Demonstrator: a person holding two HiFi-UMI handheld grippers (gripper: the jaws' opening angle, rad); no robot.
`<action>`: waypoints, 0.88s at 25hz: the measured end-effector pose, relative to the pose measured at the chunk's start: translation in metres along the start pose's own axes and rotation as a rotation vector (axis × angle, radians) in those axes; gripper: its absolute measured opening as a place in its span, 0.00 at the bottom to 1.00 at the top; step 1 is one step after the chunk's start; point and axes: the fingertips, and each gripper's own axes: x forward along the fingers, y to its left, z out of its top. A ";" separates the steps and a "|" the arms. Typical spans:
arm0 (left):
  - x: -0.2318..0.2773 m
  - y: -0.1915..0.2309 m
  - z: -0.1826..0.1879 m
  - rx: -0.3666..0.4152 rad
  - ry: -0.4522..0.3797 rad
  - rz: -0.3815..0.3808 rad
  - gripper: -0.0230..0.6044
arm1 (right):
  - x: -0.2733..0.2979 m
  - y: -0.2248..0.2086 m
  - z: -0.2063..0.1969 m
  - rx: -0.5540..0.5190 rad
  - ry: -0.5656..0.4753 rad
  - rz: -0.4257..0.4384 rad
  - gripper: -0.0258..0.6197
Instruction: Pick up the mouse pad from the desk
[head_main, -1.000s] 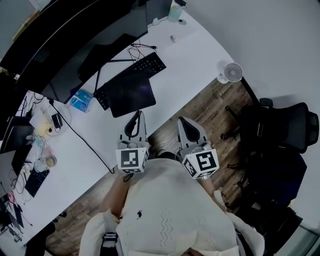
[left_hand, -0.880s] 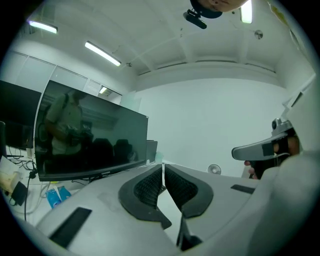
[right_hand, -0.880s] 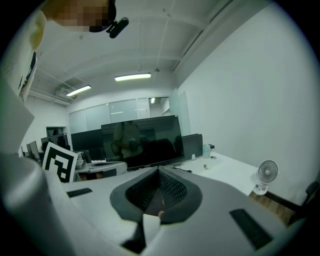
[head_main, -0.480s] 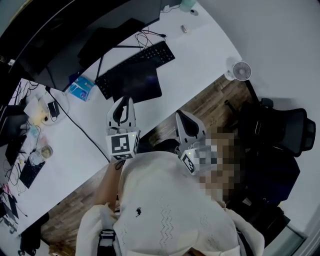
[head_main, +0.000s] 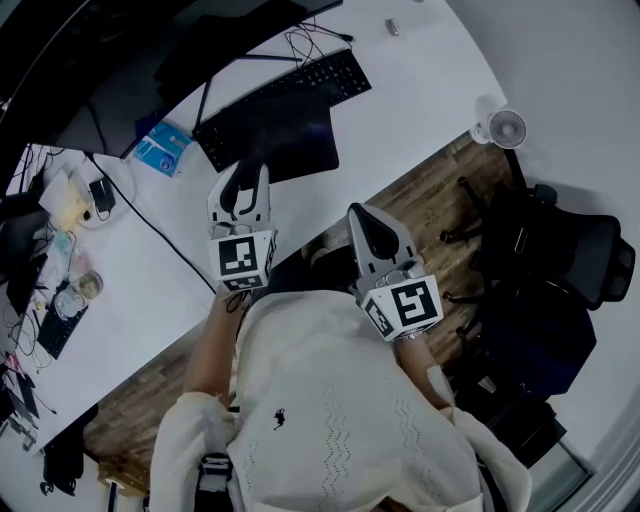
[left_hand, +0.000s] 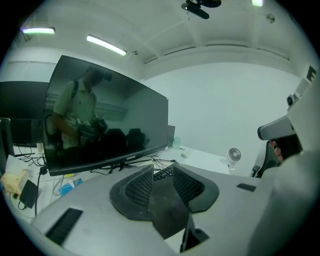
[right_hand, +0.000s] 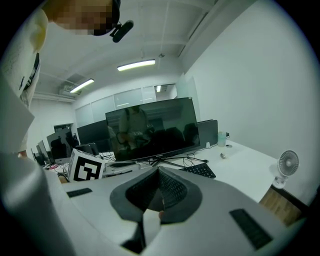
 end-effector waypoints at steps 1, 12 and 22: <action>0.003 0.005 -0.004 -0.002 0.007 0.007 0.23 | 0.003 0.001 -0.001 0.000 0.004 0.003 0.04; 0.036 0.044 -0.036 0.012 0.085 0.039 0.29 | 0.031 0.009 -0.009 0.012 0.050 0.024 0.04; 0.068 0.074 -0.066 -0.016 0.140 0.087 0.32 | 0.047 0.015 -0.022 0.019 0.113 0.049 0.04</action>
